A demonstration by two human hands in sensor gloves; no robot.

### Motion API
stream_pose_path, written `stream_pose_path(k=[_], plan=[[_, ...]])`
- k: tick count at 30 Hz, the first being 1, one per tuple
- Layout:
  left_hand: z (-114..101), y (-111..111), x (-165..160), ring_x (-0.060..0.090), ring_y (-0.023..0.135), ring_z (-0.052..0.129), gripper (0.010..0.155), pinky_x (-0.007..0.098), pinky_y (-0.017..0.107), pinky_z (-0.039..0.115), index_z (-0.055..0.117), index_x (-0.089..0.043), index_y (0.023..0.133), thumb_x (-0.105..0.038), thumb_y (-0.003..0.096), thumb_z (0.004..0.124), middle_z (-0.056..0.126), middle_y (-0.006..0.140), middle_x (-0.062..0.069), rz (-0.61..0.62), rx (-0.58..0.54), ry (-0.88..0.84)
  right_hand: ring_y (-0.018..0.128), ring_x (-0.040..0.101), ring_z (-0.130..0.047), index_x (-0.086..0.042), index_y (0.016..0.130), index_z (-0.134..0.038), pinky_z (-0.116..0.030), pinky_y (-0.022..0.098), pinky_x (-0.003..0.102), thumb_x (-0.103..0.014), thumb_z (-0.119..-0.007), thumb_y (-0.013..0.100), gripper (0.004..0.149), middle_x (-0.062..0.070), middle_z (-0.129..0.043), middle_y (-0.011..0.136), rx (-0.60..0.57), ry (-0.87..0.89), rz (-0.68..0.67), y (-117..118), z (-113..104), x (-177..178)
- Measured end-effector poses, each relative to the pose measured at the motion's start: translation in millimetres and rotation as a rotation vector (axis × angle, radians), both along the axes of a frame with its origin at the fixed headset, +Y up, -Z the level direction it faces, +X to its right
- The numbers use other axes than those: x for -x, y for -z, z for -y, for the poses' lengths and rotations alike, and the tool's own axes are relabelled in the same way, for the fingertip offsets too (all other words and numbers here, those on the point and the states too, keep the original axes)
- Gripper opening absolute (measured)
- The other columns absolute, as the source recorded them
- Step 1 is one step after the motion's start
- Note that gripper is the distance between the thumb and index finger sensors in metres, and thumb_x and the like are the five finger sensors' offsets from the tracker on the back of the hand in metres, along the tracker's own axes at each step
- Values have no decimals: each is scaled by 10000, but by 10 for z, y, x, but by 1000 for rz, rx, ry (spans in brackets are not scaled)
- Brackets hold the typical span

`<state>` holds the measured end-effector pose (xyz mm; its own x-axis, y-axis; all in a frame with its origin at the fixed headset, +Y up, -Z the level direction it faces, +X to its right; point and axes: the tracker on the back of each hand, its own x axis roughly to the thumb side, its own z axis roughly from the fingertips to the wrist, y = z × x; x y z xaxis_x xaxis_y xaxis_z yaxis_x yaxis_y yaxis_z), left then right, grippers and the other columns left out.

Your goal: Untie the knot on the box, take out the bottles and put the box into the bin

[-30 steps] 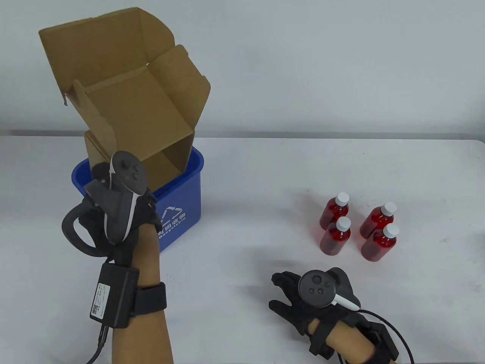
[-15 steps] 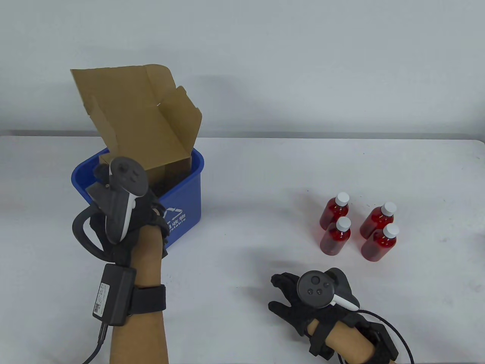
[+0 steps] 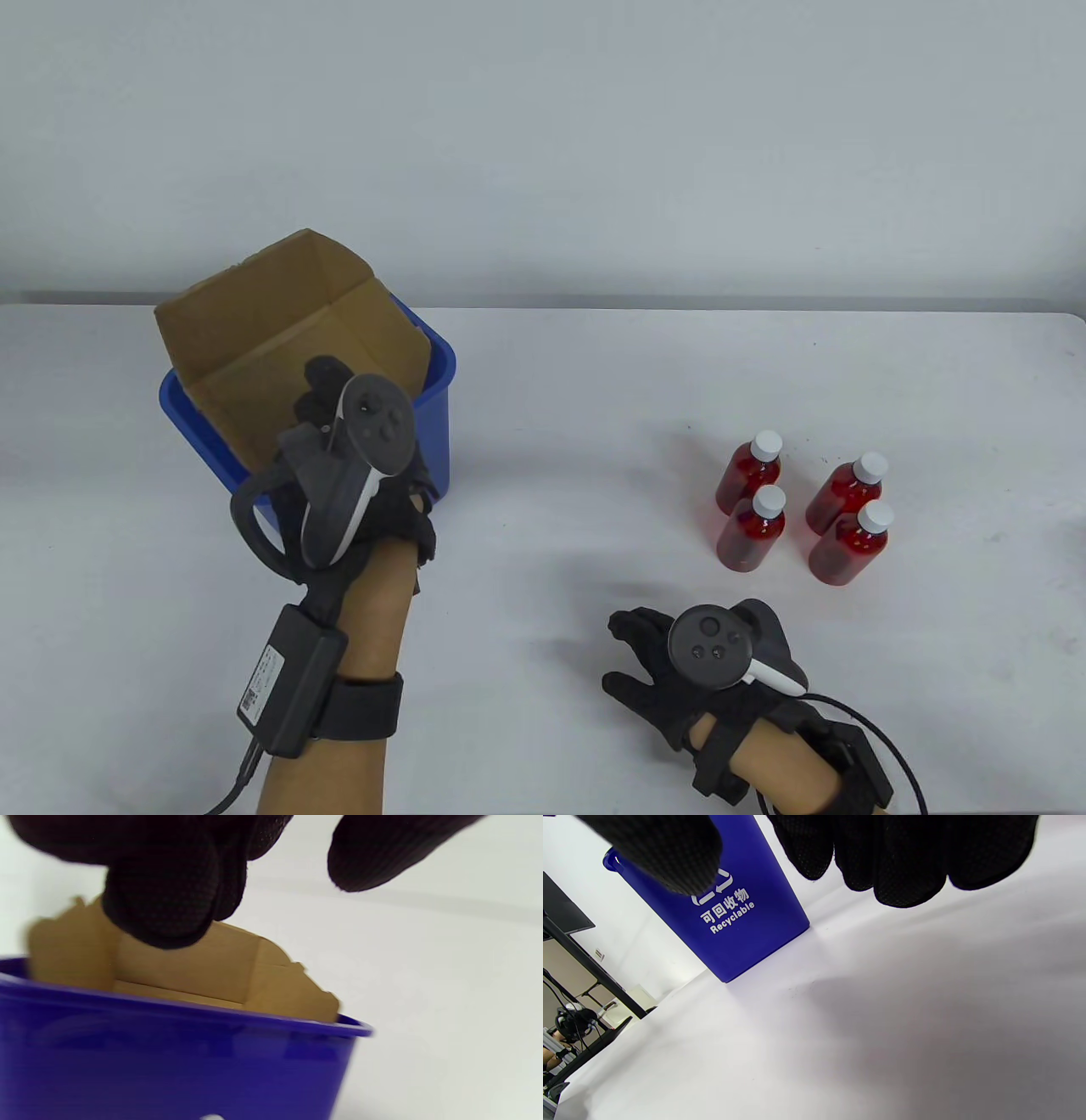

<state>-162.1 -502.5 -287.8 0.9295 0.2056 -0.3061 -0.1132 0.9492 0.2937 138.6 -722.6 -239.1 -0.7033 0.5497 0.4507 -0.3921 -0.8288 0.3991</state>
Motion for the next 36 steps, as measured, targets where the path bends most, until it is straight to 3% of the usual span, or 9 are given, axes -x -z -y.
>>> stream_pose_path(k=[8, 14, 24, 30, 34, 36], plan=[[427, -183, -315, 388, 492, 948, 798, 426, 310, 835, 376, -44, 1087, -503, 520, 699, 699, 977, 173, 223, -18, 29, 845, 550, -673, -4, 1010, -501, -616, 557, 654, -488, -682, 499, 727, 274, -507, 1004, -11, 28, 41, 37, -46, -75], [879, -261, -269, 410, 561, 931, 809, 457, 367, 824, 372, -52, 1098, -508, 518, 704, 670, 1004, 182, 320, 27, 0, 859, 558, -645, -4, 1013, -492, -594, 566, 665, -487, -681, 500, 729, 275, -487, 1011, -52, 64, 89, 47, -135, -151], [1360, -487, -283, 440, 682, 887, 815, 513, 465, 789, 369, -87, 1116, -517, 515, 712, 619, 1048, 187, 550, 21, -84, 880, 571, -601, -4, 1014, -486, -560, 578, 685, -483, -684, 499, 731, 272, -468, 1018, -104, 64, 123, 64, -146, -172], [1631, -592, -304, 467, 838, 808, 811, 610, 598, 707, 374, -123, 1128, -539, 515, 707, 560, 1093, 176, 625, 15, -50, 902, 585, -551, -8, 1016, -488, -524, 588, 702, -484, -687, 497, 732, 271, -448, 1030, -174, 44, 127, 36, -176, -133], [1864, -618, -295, 480, 908, 757, 850, 661, 642, 662, 338, -130, 1132, -577, 504, 699, 527, 1112, 171, 690, -89, -22, 924, 607, -468, -8, 1022, -469, -469, 597, 721, -486, -687, 496, 743, 274, -397, 1047, -175, 16, 130, 21, -149, -71], [1957, -567, -321, 507, 957, 709, 879, 708, 663, 617, 312, -137, 1139, -605, 495, 687, 499, 1129, 172, 738, -34, -16, 936, 617, -408, -11, 1031, -444, -426, 602, 733, -490, -686, 497, 757, 273, -359, 1058, -194, -15, 129, -3, -138, -14]])
